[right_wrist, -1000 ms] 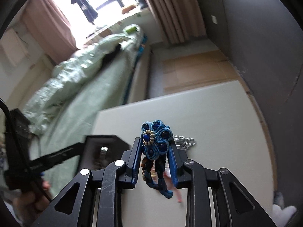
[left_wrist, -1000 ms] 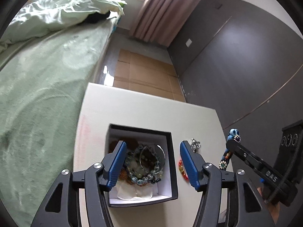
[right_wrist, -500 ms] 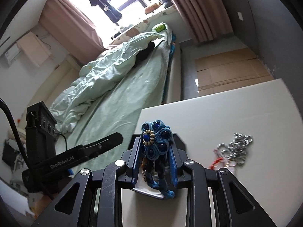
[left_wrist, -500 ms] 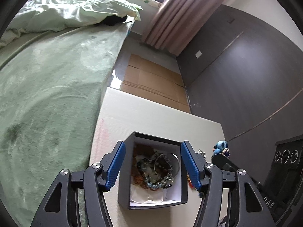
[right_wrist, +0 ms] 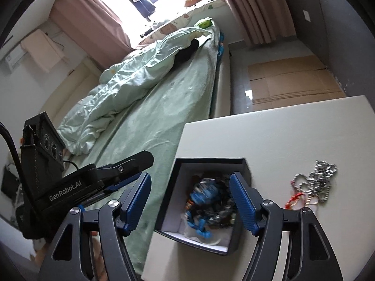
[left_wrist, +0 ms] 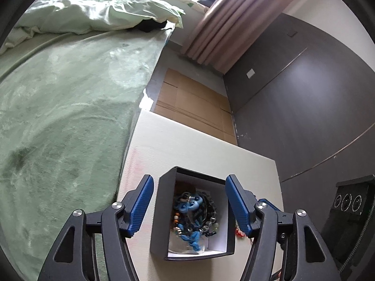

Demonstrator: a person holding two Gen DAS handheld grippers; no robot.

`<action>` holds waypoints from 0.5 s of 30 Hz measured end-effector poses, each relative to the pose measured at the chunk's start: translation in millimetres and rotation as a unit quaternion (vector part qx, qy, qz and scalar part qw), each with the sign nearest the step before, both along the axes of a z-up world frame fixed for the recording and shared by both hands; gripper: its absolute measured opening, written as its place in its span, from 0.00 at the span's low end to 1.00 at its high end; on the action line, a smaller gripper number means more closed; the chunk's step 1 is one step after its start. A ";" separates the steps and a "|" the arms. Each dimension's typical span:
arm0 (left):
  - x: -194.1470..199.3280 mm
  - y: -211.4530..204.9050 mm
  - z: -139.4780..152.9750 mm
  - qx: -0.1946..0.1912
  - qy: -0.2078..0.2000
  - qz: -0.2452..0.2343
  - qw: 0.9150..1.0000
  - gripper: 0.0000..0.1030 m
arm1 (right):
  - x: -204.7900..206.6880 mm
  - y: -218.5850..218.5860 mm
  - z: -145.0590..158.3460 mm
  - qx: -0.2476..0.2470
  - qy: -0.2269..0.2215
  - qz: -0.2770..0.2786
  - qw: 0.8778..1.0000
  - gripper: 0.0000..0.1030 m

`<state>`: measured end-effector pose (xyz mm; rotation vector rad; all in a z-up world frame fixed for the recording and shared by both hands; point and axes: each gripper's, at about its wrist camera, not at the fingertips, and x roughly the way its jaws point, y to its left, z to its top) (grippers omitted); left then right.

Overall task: Organize jewelry
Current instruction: 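Carry the blue flower ornament into the black box with the right tool, then move the left tool over the red string bracelet and close on it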

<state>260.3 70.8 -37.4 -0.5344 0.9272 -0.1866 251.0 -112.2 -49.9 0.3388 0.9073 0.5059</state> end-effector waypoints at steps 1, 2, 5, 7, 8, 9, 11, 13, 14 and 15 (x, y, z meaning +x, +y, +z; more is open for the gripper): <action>0.6 -2.1 0.5 0.001 -0.001 -0.001 1.000 0.63 | -0.5 -3.9 0.3 -0.003 0.001 -0.003 1.000 0.68; 1.3 -3.8 0.7 0.002 -0.002 -0.002 1.000 0.64 | -1.1 -8.2 0.8 -0.006 0.002 -0.006 1.000 0.69; 2.2 -12.0 0.9 0.007 -0.003 -0.008 1.000 0.64 | -3.9 -26.6 2.7 -0.013 0.003 -0.022 1.000 0.72; 2.9 -19.1 0.8 0.011 -0.004 -0.016 1.000 0.64 | -5.6 -38.2 5.0 -0.013 0.002 -0.032 0.999 0.72; 3.1 -24.2 1.1 0.015 -0.005 -0.022 1.000 0.64 | -6.4 -44.0 5.8 -0.012 0.001 -0.037 0.999 0.73; 3.4 -29.2 1.3 0.018 -0.007 -0.027 0.999 0.64 | -7.8 -52.6 7.4 -0.010 -0.001 -0.045 0.999 0.74; 3.5 -38.2 1.4 0.024 -0.009 -0.038 0.999 0.64 | -9.0 -63.5 9.0 -0.007 -0.003 -0.056 0.998 0.76; 3.2 -48.7 2.1 0.030 -0.012 -0.050 0.998 0.64 | -10.2 -76.3 10.4 -0.004 -0.003 -0.069 0.998 0.78; 2.7 -52.5 2.0 0.032 -0.013 -0.055 0.998 0.64 | -10.0 -82.7 10.9 -0.002 -0.003 -0.076 0.997 0.79; 2.0 -57.5 2.3 0.035 -0.014 -0.060 0.997 0.64 | -10.1 -89.2 11.5 -0.001 -0.002 -0.082 0.997 0.79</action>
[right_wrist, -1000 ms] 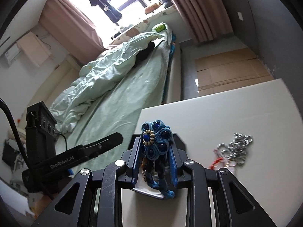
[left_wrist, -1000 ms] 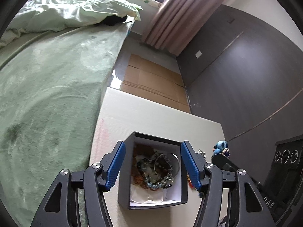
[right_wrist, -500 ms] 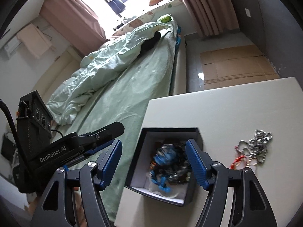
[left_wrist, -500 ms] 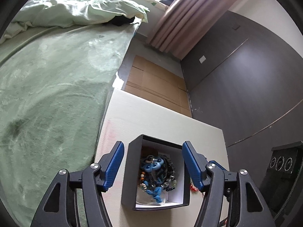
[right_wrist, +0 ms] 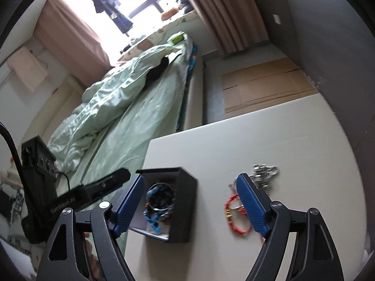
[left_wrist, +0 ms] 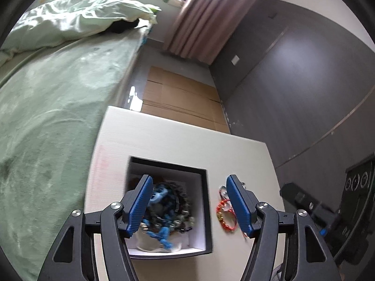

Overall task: Organize jewelry
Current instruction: 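Move the left tool over the red string bracelet and close on it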

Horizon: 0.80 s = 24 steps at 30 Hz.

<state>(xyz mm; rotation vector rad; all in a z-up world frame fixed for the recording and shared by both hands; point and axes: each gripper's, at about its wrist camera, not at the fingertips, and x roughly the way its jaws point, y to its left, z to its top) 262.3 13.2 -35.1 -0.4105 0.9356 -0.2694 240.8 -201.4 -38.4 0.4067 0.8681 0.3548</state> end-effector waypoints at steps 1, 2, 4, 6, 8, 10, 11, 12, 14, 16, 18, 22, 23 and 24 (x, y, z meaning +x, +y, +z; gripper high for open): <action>-0.3 -6.3 0.2 0.004 -0.001 -0.007 1.000 0.64 | 0.2 -3.5 0.1 0.001 0.000 -0.004 1.000 0.79; -0.8 -11.2 0.3 0.008 -0.002 -0.013 1.000 0.64 | -0.2 -9.5 0.8 0.001 0.001 -0.010 1.000 0.79; -1.1 -20.9 0.5 0.014 -0.003 -0.023 1.000 0.64 | -0.1 -17.4 1.5 0.000 0.002 -0.018 1.000 0.79; -1.9 -31.5 1.3 0.024 -0.006 -0.038 0.999 0.64 | 0.1 -25.0 1.5 -0.002 0.005 -0.025 1.000 0.80; -2.5 -38.3 1.8 0.029 -0.009 -0.048 0.998 0.64 | -0.6 -32.4 1.5 -0.007 0.010 -0.031 0.999 0.80; -3.8 -45.9 1.6 0.034 -0.010 -0.059 0.998 0.64 | -1.9 -39.1 0.2 -0.007 0.015 -0.037 0.999 0.80; -3.9 -49.3 1.5 0.035 -0.010 -0.064 0.997 0.64 | -2.2 -41.3 -0.1 -0.007 0.016 -0.038 0.999 0.80; -4.3 -53.1 1.3 0.036 -0.011 -0.071 0.997 0.64 | -3.3 -45.7 -0.1 -0.006 0.018 -0.041 0.999 0.80; -4.4 -59.0 0.7 0.036 -0.011 -0.081 0.996 0.64 | -5.5 -53.6 -1.2 -0.011 0.024 -0.050 0.998 0.80; -5.3 -66.6 -0.4 0.038 -0.011 -0.093 0.995 0.64 | -6.1 -61.0 -3.7 -0.016 0.033 -0.059 0.998 0.80; -8.7 -74.3 -0.6 0.040 -0.012 -0.103 0.994 0.64 | -6.0 -69.0 -9.2 -0.019 0.046 -0.066 0.997 0.80; -12.1 -90.7 -1.7 0.043 -0.012 -0.127 0.991 0.64 | -4.4 -84.6 -16.7 -0.008 0.061 -0.076 0.995 0.80; -12.9 -96.0 -2.5 0.047 -0.012 -0.134 0.990 0.63 | -4.7 -88.5 -16.9 -0.006 0.062 -0.079 0.995 0.80; -13.4 -100.5 -3.6 0.051 -0.011 -0.140 0.989 0.60 | -5.4 -90.5 -16.4 -0.005 0.061 -0.081 0.995 0.80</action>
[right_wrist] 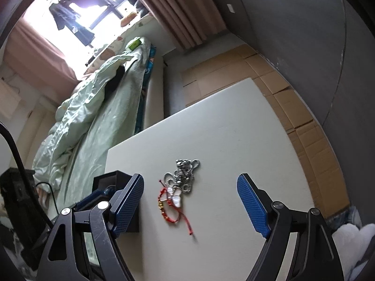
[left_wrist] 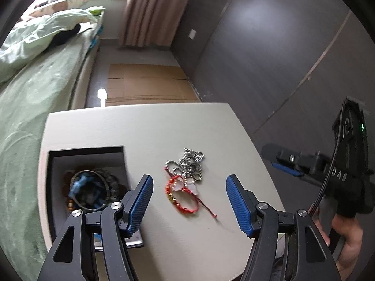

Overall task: Organize jewelry
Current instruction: 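Move the left tool over the red string bracelet and close on it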

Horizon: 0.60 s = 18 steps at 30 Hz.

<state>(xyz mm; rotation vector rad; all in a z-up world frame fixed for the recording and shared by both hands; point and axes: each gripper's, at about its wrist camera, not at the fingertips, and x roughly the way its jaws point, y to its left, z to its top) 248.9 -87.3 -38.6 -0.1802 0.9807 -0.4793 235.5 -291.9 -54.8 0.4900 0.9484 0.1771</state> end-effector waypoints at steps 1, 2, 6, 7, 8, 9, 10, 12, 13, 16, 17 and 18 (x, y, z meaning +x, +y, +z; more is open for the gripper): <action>-0.2 -4.6 -2.1 0.005 0.003 -0.006 1.000 0.59 | -0.9 -2.5 0.9 0.000 -0.002 -0.002 1.000 0.80; -0.5 -7.5 -3.8 0.007 0.006 -0.009 1.000 0.54 | -1.7 -3.4 1.3 0.000 -0.003 -0.003 1.000 0.80; 3.6 -18.2 -17.3 0.011 0.031 -0.016 0.999 0.35 | -3.4 -9.9 2.2 0.001 -0.005 -0.007 1.000 0.80; 4.6 -20.3 -20.6 0.010 0.038 -0.017 0.999 0.35 | -4.1 -11.3 1.5 0.001 -0.004 -0.007 1.000 0.80; 5.1 -23.1 -23.5 0.008 0.043 -0.017 0.999 0.33 | -3.9 -13.0 1.0 0.001 -0.004 -0.007 1.000 0.80; 5.7 -25.1 -25.5 0.006 0.047 -0.018 0.999 0.32 | -4.1 -14.4 0.8 0.001 -0.003 -0.008 1.000 0.80; 7.1 -27.7 -29.4 0.005 0.055 -0.018 0.998 0.30 | -3.8 -14.8 0.4 0.001 -0.003 -0.009 1.000 0.80; 8.7 -31.8 -35.1 0.007 0.064 -0.016 0.998 0.27 | -4.0 -17.1 0.0 0.002 -0.003 -0.010 1.000 0.80; 9.5 -33.5 -37.6 0.010 0.067 -0.015 0.998 0.27 | -4.2 -17.4 -0.6 0.002 -0.002 -0.010 1.000 0.80; 12.1 -38.9 -46.8 0.021 0.079 -0.010 0.997 0.27 | -4.4 -19.6 -1.7 0.002 0.000 -0.010 1.000 0.80; 14.3 -40.3 -48.7 0.023 0.081 -0.008 0.996 0.27 | -4.4 -20.1 -1.9 0.002 0.000 -0.010 1.000 0.80; 15.3 -41.7 -51.6 0.027 0.084 -0.006 0.996 0.27 | -4.5 -20.7 -1.9 0.002 0.000 -0.010 1.000 0.80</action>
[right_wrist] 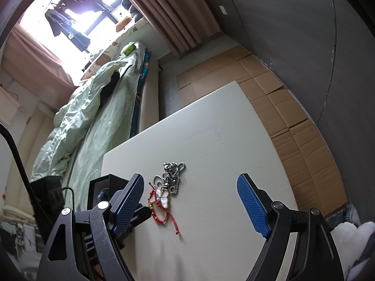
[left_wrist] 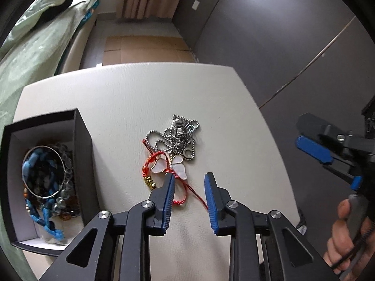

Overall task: Organize jewelry
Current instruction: 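Move the left tool over the red string bracelet and close on it, then lift the red string bracelet into the black box and open the left tool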

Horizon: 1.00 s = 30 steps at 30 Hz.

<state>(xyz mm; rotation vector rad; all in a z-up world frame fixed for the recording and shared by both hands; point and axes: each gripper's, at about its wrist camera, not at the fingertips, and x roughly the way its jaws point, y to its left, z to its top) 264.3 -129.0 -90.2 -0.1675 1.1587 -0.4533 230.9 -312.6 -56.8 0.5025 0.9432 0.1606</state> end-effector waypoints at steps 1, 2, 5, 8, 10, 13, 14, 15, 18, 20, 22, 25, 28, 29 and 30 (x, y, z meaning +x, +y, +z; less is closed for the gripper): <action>1.0 -1.1 -2.2 0.003 0.003 0.002 1.000 0.27 | -0.3 -0.2 0.1 0.000 0.000 0.000 1.000 0.80; 2.1 -2.2 -4.0 0.005 0.006 0.004 1.000 0.26 | -0.1 0.4 0.0 0.000 0.000 0.000 1.000 0.80; 5.1 -2.8 -10.4 0.007 0.015 0.010 1.000 0.26 | -0.2 -0.1 -0.2 0.000 0.000 0.000 1.000 0.80; 6.3 -6.1 -15.6 0.015 0.016 0.013 1.000 0.25 | -0.1 -0.8 -1.0 -0.001 0.001 0.000 1.000 0.80; 7.0 -9.8 -18.1 0.025 0.014 0.010 1.000 0.24 | -0.2 -1.2 -2.3 -0.003 0.002 0.001 1.000 0.80; 7.0 -10.5 -23.9 0.032 0.020 0.009 0.999 0.08 | -0.8 -1.9 -2.6 -0.003 0.001 0.003 1.000 0.80; 6.6 -10.8 -24.8 0.033 0.020 0.009 0.999 0.05 | -1.0 -2.2 -2.8 -0.003 0.001 0.003 1.000 0.80; 5.9 -10.3 -24.4 0.034 0.018 0.010 0.999 0.05 | 0.1 -1.3 -2.4 -0.003 0.001 0.003 1.000 0.80; 1.3 -6.5 -17.3 0.031 0.005 0.012 0.999 0.05 | -0.1 -0.5 -2.6 -0.004 0.002 0.004 1.000 0.80; -1.3 -3.4 -9.5 0.022 -0.003 0.011 1.000 0.05 | 0.0 -0.8 -3.7 -0.004 0.004 0.006 1.000 0.80; -4.2 0.4 -0.3 0.010 -0.013 0.010 1.000 0.05 | 0.6 1.3 -3.8 -0.006 0.006 0.009 1.000 0.80; -6.1 8.1 10.8 -0.006 -0.023 0.014 1.000 0.05 | 1.2 4.2 -5.1 -0.010 0.009 0.012 1.000 0.80; -8.0 18.8 20.0 -0.024 -0.031 0.019 0.999 0.05 | 2.0 7.1 -6.1 -0.014 0.011 0.015 1.000 0.80; -7.2 20.0 22.5 -0.029 -0.032 0.019 0.999 0.05 | 2.7 9.1 -6.8 -0.015 0.012 0.017 1.000 0.80; -7.7 22.7 25.8 -0.033 -0.035 0.019 0.999 0.05 | 3.3 11.0 -7.4 -0.015 0.013 0.019 1.000 0.80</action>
